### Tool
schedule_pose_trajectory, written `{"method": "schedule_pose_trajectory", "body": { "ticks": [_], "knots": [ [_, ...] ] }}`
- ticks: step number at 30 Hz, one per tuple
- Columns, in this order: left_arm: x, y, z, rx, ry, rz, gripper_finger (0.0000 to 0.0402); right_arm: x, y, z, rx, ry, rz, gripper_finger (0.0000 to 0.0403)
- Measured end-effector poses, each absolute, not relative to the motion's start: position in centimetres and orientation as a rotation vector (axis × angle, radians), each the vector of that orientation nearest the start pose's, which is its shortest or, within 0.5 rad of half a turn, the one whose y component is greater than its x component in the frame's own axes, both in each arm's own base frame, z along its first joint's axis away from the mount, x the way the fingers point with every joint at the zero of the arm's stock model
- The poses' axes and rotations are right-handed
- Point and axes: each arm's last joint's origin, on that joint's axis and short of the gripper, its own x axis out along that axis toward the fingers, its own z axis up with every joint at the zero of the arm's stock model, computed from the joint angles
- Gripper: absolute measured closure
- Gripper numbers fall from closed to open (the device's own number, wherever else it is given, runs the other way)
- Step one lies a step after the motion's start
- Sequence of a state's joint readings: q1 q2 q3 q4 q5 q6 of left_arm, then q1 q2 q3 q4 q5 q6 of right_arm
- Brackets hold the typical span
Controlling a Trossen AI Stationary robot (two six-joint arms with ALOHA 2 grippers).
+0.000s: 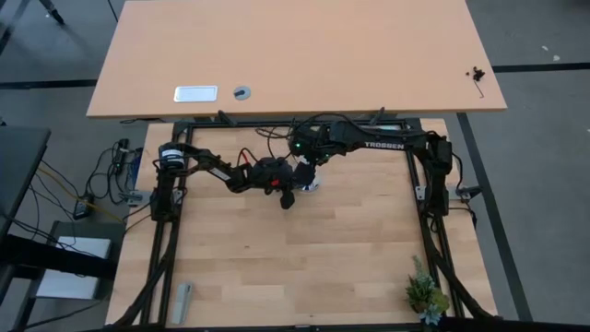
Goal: Screw lightbulb
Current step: Insert the lightbulb into the lamp
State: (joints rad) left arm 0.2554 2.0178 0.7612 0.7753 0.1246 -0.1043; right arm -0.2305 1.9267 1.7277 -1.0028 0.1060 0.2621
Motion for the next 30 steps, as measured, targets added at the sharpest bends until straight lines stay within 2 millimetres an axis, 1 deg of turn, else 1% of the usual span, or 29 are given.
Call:
{"method": "schedule_pose_trajectory", "body": {
  "ticks": [4,10,14,16,21,26,30],
  "knots": [
    [34.2,8.6,8.2,-0.194,0.467,0.153,0.0392,39.1,-9.2,27.9,0.206,1.172,-0.407,0.0122],
    [34.2,8.6,8.2,-0.194,0.467,0.153,0.0392,39.2,-9.1,30.6,0.087,1.144,-0.338,0.0115],
    [34.2,8.6,8.2,-0.194,0.466,0.153,0.0392,39.2,-9.1,31.5,0.003,1.128,-0.287,0.0118],
    [34.2,8.6,8.3,-0.194,0.466,0.153,0.0392,39.2,-9.1,31.5,-0.034,1.138,-0.264,0.0122],
    [34.2,8.6,8.2,-0.194,0.466,0.153,0.0392,39.2,-9.0,30.7,-0.146,1.173,-0.203,0.0138],
    [34.2,8.6,8.3,-0.194,0.466,0.153,0.0392,39.2,-8.6,30.7,-0.143,1.181,-0.238,0.0161],
    [34.2,8.6,8.2,-0.195,0.466,0.153,0.0392,38.7,-8.6,30.5,-0.15,1.233,-0.248,0.017]
  ]
}}
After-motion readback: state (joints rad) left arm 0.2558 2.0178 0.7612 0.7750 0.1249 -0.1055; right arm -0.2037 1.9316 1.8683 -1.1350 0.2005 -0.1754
